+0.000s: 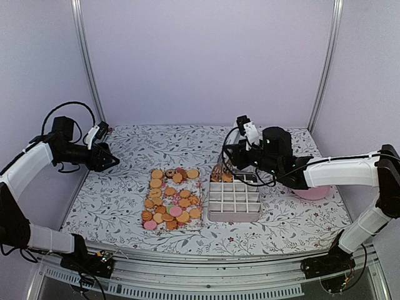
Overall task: Pack the cookies
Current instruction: Place the fake cookies in the empty pocket of the box, then adjust the fake cookies in the empty pocket of the box.
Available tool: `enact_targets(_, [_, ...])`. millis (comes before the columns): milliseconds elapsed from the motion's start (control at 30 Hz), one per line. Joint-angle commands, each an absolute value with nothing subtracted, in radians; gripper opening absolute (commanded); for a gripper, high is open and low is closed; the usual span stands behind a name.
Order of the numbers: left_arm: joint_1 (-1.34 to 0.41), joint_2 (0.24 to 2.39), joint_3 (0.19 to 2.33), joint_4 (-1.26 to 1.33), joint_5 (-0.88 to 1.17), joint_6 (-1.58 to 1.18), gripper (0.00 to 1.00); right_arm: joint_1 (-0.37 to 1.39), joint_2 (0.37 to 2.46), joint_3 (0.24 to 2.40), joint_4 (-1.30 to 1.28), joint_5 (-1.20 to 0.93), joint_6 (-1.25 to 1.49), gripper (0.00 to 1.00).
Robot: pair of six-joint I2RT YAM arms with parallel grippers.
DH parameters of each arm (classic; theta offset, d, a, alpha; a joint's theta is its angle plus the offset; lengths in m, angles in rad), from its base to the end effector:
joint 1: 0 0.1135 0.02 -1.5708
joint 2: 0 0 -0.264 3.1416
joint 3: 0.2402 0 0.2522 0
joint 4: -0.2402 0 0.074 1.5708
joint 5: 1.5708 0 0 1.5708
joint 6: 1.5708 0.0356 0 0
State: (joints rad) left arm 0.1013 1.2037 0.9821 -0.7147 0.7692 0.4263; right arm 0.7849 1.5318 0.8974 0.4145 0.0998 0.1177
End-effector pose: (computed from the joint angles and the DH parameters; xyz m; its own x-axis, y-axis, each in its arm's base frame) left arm 0.2377 -0.0007 0.2844 -0.5900 0.2387 -0.7714 0.6387 0.7224 -0.2649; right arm 0.2497 0.2444 0.2566 -0.2278 -0.0624 -0.9717 -0.6119 0.7854 0.0930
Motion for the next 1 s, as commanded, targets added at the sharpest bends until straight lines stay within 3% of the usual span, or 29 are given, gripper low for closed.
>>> enact_targets(0, [0.109, 1.212, 0.989, -0.695, 0.774, 0.430, 0.69, 0.824, 1.573, 0.953, 0.412, 0.184, 0.071, 0.45])
enact_targets(533, [0.109, 1.213, 0.977, -0.679, 0.765, 0.421, 0.69, 0.846, 1.571, 0.976, 0.381, 0.354, 0.022, 0.36])
enact_targets(767, [0.108, 1.214, 0.974, -0.678, 0.760, 0.420, 0.69, 0.844, 1.527, 0.931, 0.420, 0.356, 0.060, 0.23])
enact_targets(967, [0.109, 1.207, 0.969, -0.678, 0.760, 0.421, 0.69, 0.836, 1.507, 0.923, 0.431, 0.327, 0.072, 0.22])
